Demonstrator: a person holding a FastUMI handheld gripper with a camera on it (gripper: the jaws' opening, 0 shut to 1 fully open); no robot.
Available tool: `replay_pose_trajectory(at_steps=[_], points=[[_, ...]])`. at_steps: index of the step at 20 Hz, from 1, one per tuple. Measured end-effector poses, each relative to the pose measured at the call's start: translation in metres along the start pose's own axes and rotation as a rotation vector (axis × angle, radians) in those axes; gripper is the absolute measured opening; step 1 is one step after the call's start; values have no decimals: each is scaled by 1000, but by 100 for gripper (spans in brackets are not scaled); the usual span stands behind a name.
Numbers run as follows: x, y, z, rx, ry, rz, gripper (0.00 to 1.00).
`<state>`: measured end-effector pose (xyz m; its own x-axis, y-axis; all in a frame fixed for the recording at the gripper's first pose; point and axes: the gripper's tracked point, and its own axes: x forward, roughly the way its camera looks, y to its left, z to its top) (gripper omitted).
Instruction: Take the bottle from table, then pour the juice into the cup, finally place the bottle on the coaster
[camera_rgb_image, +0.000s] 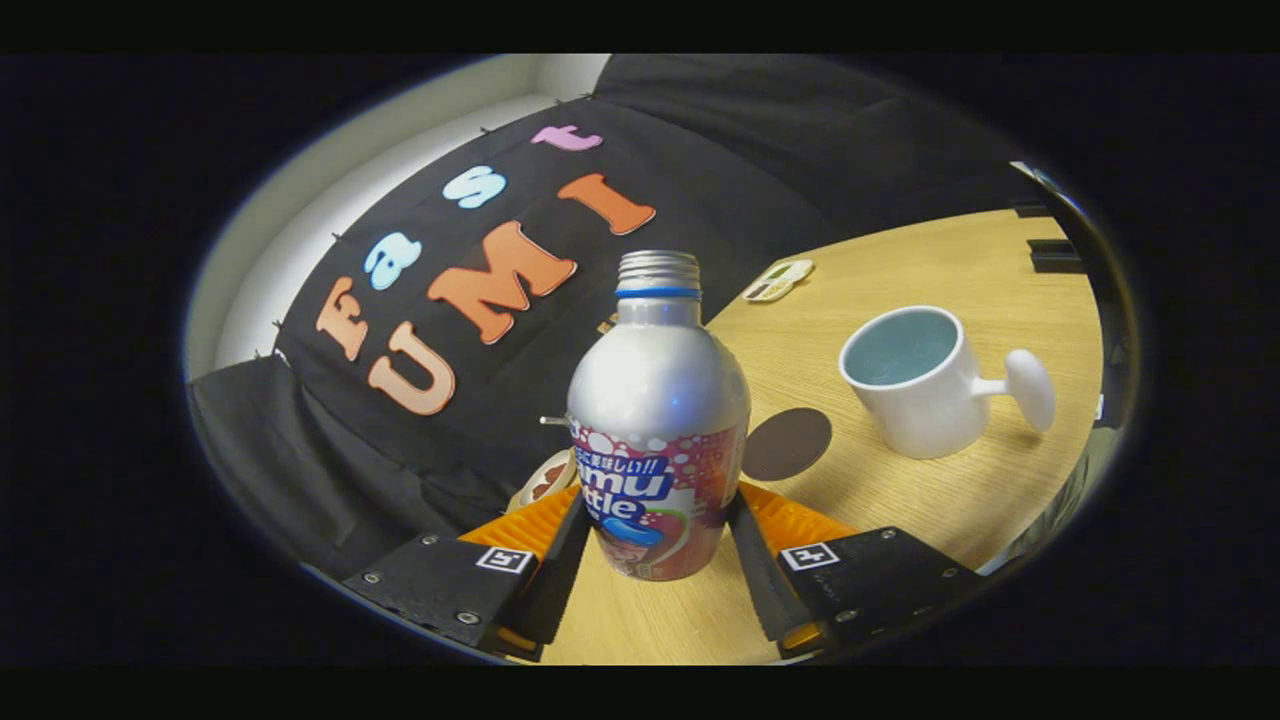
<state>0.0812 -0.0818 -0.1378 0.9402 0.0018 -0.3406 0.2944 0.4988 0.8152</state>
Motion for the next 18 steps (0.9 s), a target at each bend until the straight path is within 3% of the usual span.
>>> replay_pose_trajectory(at_steps=[18], points=[[12, 10, 15, 491, 25, -33, 75]])
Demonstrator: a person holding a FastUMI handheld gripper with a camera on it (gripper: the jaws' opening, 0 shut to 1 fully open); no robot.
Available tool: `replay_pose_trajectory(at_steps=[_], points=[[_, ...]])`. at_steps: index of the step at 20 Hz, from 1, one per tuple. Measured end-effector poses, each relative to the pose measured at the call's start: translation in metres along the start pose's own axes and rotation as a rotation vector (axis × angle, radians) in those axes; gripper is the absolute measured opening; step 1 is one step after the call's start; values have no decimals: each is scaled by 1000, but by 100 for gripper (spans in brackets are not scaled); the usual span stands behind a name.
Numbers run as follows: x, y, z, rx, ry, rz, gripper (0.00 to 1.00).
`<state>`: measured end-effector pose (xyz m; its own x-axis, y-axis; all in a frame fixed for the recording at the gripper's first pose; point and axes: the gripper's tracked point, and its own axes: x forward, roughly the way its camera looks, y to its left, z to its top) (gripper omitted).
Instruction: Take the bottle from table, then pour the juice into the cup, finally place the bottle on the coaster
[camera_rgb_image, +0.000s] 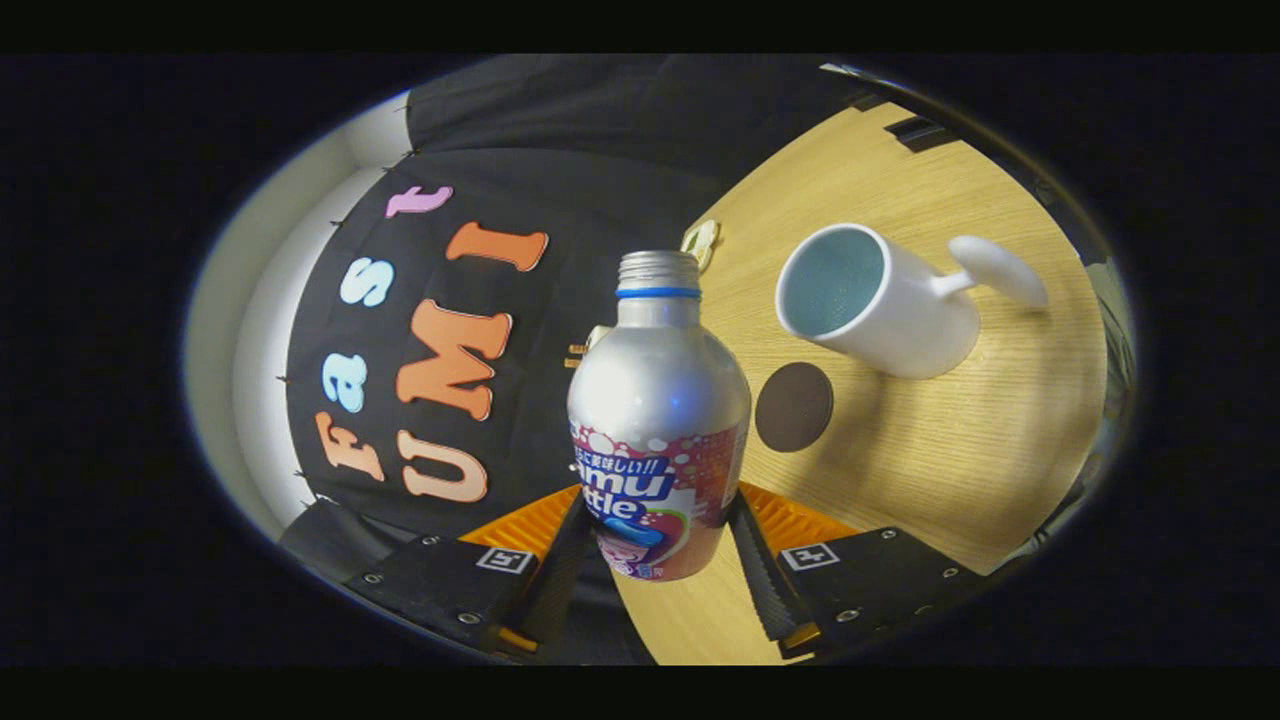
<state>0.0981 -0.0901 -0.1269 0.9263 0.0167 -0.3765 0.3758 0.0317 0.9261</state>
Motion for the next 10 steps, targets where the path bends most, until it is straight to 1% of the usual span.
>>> replay_pose_trajectory(at_steps=[10], points=[[1, 3, 10, 167, 1, -21, 75]])
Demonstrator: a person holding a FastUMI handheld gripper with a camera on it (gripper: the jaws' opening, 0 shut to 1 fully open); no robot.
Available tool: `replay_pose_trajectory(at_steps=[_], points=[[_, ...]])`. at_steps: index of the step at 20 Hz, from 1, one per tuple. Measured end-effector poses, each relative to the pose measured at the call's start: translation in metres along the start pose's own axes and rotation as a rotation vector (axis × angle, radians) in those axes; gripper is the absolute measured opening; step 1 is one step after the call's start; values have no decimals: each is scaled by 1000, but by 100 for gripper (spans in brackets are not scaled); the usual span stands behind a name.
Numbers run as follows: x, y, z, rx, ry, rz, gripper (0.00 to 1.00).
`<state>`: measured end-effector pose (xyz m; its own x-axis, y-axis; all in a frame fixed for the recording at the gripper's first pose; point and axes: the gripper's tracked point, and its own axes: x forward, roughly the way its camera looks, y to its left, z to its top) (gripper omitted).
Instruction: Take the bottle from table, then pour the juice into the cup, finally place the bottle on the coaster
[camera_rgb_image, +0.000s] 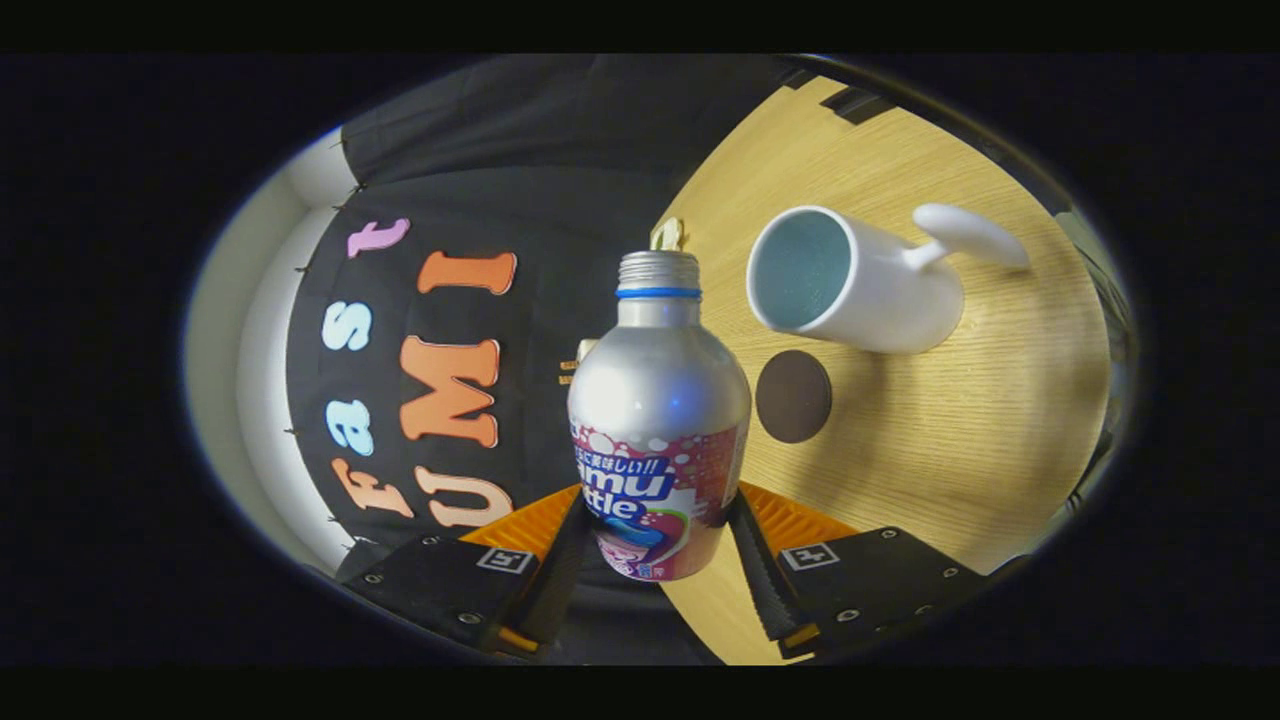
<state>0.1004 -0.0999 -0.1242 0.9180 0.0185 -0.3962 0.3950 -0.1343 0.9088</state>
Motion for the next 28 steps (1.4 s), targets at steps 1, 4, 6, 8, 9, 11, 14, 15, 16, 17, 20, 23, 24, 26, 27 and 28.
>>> replay_pose_trajectory(at_steps=[1, 4, 6, 8, 9, 11, 14, 15, 16, 17, 20, 23, 24, 26, 27, 28], points=[[0, 2, 1, 16, -1, 0, 75], [0, 6, 3, 69, 7, -1, 75], [0, 11, 5, 108, 15, -2, 75], [0, 14, 6, 134, 18, 0, 75], [0, 14, 4, 145, 23, -1, 75], [-1, 16, 5, 167, 29, 0, 75], [-1, 17, 6, 204, 35, -6, 75], [-1, 17, 7, 218, 35, -4, 75], [-2, 19, 7, 229, 36, -2, 75], [0, 19, 6, 235, 42, -4, 75], [-2, 20, 4, 260, 46, -10, 75], [-2, 20, 4, 280, 48, -18, 75], [-4, 20, 4, 284, 49, -20, 75], [-4, 24, 3, 300, 52, -16, 75], [-4, 26, 3, 308, 54, -12, 75], [-4, 28, 3, 315, 56, -11, 75]])
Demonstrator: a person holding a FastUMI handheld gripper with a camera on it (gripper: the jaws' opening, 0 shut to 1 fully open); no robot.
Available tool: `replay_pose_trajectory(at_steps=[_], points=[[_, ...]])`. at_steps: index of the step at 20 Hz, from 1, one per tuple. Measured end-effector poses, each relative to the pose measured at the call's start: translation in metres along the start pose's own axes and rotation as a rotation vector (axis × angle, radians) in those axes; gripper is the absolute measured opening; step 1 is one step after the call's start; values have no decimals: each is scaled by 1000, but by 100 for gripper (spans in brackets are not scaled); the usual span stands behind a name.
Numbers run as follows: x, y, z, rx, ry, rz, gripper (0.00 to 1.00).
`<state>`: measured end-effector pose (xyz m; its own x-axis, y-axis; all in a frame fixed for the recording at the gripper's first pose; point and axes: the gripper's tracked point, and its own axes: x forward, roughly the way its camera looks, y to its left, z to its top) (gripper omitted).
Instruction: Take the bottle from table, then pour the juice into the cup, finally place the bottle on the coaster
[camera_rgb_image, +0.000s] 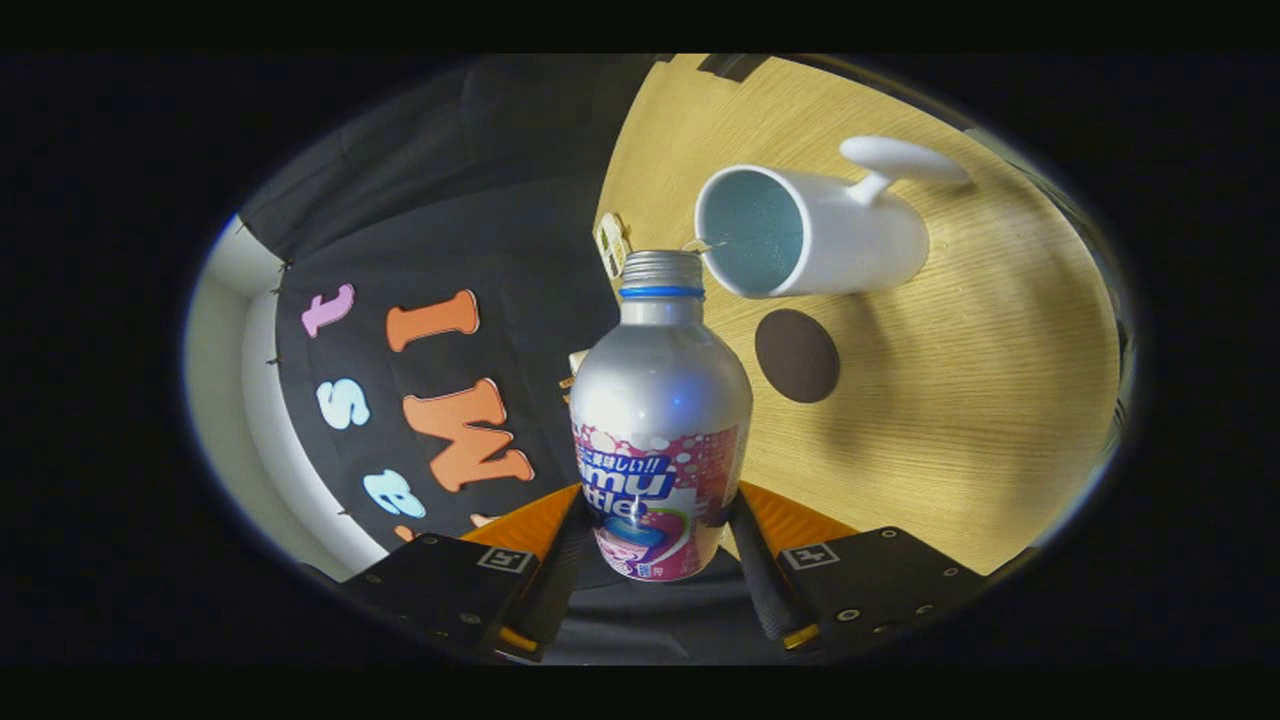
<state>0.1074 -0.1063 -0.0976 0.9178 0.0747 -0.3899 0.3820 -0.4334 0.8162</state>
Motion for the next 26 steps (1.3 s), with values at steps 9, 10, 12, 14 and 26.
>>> replay_pose_trajectory(at_steps=[9, 10, 12, 14, 26], points=[[-2, 1, 2, 38, -6, -9, 75], [-2, 0, 2, 42, -5, -8, 75], [-3, 1, 2, 51, -5, -8, 75], [-2, 6, 1, 58, -4, -7, 75], [-9, 15, 2, 97, -3, -10, 75]])
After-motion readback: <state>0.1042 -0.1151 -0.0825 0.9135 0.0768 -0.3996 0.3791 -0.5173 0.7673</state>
